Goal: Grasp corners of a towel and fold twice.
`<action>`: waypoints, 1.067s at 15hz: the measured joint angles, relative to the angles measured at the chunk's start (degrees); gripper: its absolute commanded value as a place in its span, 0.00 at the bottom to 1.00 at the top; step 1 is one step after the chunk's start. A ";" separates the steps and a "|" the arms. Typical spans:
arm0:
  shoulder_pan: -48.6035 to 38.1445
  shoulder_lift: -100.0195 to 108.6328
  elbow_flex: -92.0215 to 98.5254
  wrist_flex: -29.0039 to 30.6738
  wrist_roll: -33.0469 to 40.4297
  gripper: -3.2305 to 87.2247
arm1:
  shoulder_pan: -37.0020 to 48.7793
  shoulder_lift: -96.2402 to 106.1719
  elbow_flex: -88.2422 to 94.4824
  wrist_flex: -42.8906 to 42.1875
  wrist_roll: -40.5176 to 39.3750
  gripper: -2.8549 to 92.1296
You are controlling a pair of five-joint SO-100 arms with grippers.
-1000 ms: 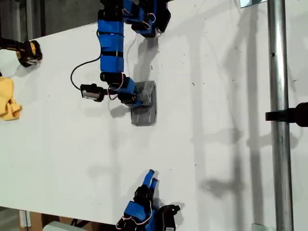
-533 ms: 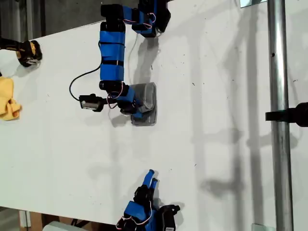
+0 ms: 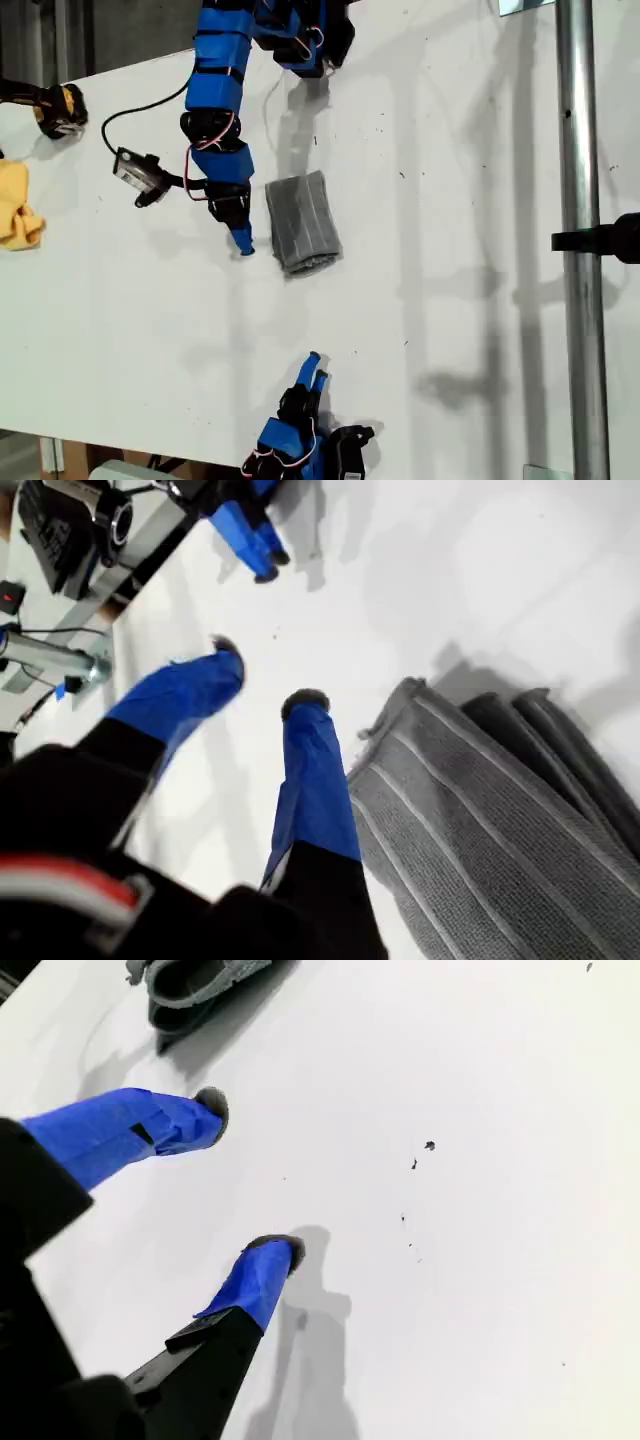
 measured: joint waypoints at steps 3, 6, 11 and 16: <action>-0.18 0.00 0.00 0.00 0.44 0.24 | 1.23 31.64 32.52 -1.93 5.45 0.03; -1.49 0.00 0.44 -1.76 1.58 0.24 | -2.64 72.86 62.23 14.94 16.08 0.03; -5.71 0.00 3.08 -4.31 -6.68 0.24 | -5.98 84.55 69.61 35.77 25.93 0.11; -3.25 0.00 3.43 -4.31 28.30 0.23 | -19.95 84.73 69.70 38.85 21.45 0.11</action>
